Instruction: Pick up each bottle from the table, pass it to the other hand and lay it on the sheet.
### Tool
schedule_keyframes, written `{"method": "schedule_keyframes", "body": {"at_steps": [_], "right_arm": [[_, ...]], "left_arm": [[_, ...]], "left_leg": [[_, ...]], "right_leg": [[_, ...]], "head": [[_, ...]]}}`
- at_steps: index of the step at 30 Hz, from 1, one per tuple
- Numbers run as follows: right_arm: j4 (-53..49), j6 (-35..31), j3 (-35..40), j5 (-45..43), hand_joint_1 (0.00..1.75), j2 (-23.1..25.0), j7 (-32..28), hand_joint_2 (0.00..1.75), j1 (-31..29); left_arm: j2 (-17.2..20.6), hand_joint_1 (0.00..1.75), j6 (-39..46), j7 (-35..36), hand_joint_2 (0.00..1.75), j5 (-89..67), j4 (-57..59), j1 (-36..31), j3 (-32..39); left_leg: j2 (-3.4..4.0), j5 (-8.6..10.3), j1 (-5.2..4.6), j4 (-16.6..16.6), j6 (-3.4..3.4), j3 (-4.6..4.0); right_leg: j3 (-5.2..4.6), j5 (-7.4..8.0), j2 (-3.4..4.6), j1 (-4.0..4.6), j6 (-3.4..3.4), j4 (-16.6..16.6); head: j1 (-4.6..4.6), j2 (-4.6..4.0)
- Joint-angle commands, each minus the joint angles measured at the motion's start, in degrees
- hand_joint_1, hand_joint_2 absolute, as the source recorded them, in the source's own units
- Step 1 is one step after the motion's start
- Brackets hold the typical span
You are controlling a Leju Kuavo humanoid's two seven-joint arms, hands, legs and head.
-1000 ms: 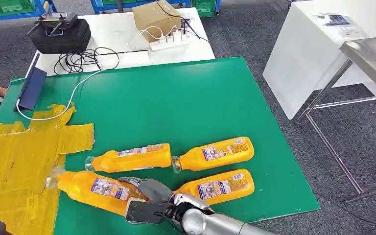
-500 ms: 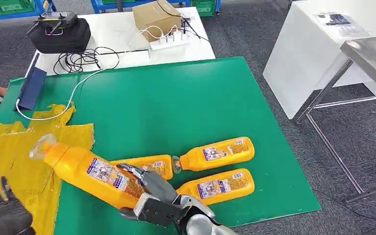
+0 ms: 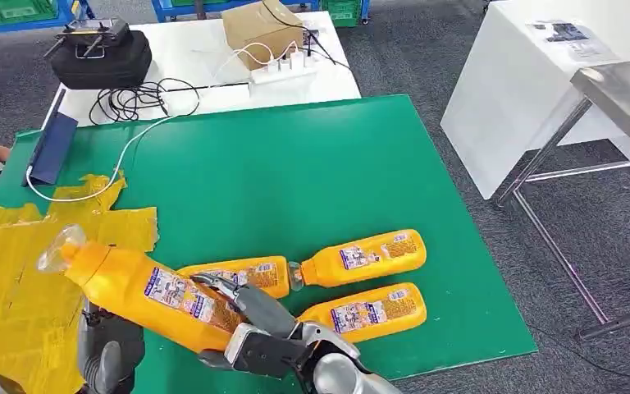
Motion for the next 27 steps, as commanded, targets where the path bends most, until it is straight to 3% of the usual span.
{"method": "schedule_keyframes", "body": {"at_steps": [1, 9, 17, 18, 19, 27], "right_arm": [[5.5, 0.6, 1.9, 0.3, 1.75, 1.0, 0.6, 1.75, -4.0], [6.7, 1.1, 3.4, 1.2, 1.75, 1.1, 1.1, 1.75, -5.1], [16.7, 1.4, 14.0, 5.4, 1.75, 3.9, 2.6, 1.75, -9.2], [17.1, 1.2, 14.2, 5.3, 1.75, 3.8, 2.6, 1.75, -9.4], [17.3, 0.9, 14.4, 5.1, 1.75, 3.7, 2.5, 1.75, -9.6], [16.9, 0.4, 14.6, 5.0, 1.75, 2.8, 2.9, 1.75, -10.0]], "left_arm": [[3.2, 0.00, -1.0, 0.3, 1.75, -0.9, 2.6, -0.3, -4.1], [3.7, 0.00, -0.9, 0.3, 1.75, -1.1, 4.1, -0.6, -4.8], [4.3, 0.00, 2.7, 0.3, 1.75, 0.4, 10.5, -3.1, -4.2], [4.3, 0.14, 3.0, 0.3, 1.75, 0.4, 10.8, -3.2, -4.1], [4.4, 1.75, 3.1, 0.3, 1.75, 0.4, 11.0, -3.3, -4.2], [4.7, 1.75, 4.0, 0.4, 1.75, -0.3, 11.8, -3.1, -4.9]], "left_leg": [[-0.17, -0.06, -0.04, -0.1, 0.18, 0.27], [-0.10, -0.02, -0.04, -0.1, 0.09, 0.11], [-0.08, -0.04, -0.05, -0.2, 0.14, 0.36], [-0.07, -0.03, -0.06, -0.1, 0.13, 0.27], [-0.12, -0.01, -0.06, -0.1, 0.13, 0.25], [-0.15, 0.01, -0.06, -0.1, 0.11, 0.14]], "right_leg": [[0.21, -0.05, 0.21, -0.06, -0.09, 0.0], [0.08, -0.01, 0.12, -0.04, -0.06, 0.0], [0.25, -0.03, 0.29, -0.06, -0.12, -0.1], [0.18, -0.02, 0.23, -0.07, -0.10, -0.1], [0.18, -0.01, 0.17, -0.07, -0.08, -0.1], [0.08, -0.02, 0.07, -0.06, -0.06, -0.1]], "head": [[0.02, 0.00], [0.00, 0.00], [0.00, 0.00], [0.00, 0.00], [0.00, 0.00], [0.00, 0.00]]}}
